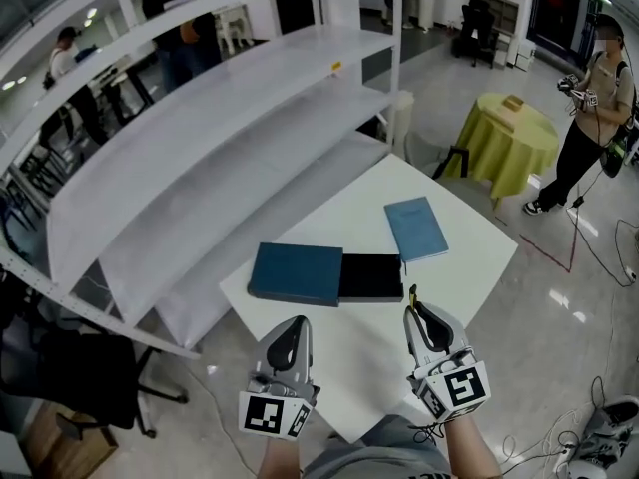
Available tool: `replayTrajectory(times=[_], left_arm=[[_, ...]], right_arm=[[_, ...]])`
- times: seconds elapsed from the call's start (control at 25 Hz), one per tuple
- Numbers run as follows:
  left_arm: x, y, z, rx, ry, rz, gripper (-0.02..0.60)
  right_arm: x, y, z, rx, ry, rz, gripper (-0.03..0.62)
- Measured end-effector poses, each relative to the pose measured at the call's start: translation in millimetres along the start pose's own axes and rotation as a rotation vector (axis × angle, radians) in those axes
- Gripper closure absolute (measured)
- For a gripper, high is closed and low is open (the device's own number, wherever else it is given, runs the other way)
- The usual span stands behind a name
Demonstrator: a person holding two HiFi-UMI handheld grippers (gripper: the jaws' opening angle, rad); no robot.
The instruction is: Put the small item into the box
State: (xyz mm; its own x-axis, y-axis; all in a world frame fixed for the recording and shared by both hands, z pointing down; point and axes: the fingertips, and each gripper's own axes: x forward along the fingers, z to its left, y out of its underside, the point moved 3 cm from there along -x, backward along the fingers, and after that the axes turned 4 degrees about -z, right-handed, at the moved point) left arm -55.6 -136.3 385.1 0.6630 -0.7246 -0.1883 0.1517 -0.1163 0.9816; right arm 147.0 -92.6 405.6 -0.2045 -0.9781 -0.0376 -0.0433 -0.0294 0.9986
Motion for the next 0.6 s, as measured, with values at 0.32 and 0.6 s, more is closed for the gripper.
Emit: replayTrajectory(times=[0.32,0.6], left_arm=[[16.8,11.6,6.4,0.012,-0.076,0.028,0.566],[24.2,15.7,5.9,0.028,-0.125,0.046,0.566]], right_arm=[[41.5,24.4,-27.1,0.033,-0.08,0.086,0.54],[63.7,49.6,-43.8,0.065,-0.123,0.185,0.54]])
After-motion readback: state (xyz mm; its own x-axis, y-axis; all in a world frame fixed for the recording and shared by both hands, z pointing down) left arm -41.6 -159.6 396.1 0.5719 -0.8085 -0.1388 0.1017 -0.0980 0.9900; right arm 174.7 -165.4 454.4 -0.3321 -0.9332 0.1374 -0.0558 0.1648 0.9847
